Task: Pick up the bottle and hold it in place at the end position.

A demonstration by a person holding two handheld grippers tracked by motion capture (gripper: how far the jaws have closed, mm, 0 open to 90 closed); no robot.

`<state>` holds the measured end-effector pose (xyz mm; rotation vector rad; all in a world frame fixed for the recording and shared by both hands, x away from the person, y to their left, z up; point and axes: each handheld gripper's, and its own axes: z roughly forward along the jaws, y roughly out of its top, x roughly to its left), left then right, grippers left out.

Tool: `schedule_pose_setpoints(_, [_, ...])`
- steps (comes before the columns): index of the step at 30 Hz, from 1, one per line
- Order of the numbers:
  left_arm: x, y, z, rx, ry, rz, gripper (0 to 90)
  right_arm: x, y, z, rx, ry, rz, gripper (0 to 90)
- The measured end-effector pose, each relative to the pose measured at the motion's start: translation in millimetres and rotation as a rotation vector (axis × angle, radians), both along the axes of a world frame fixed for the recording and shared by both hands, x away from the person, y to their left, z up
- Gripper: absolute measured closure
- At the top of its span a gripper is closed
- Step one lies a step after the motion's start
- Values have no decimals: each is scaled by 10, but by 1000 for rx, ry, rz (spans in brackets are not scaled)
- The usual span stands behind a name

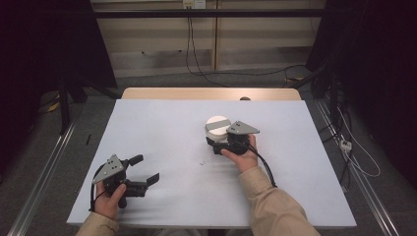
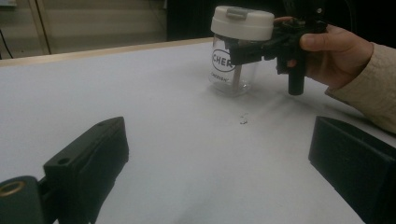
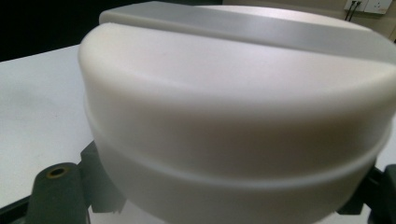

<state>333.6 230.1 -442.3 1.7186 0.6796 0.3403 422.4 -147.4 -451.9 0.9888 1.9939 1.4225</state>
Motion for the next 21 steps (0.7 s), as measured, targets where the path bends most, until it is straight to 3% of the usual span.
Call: schedule_pose_setpoints(21, [1,-7,1,-1,7,-1,45,71,116,-47,-14,4,19,179])
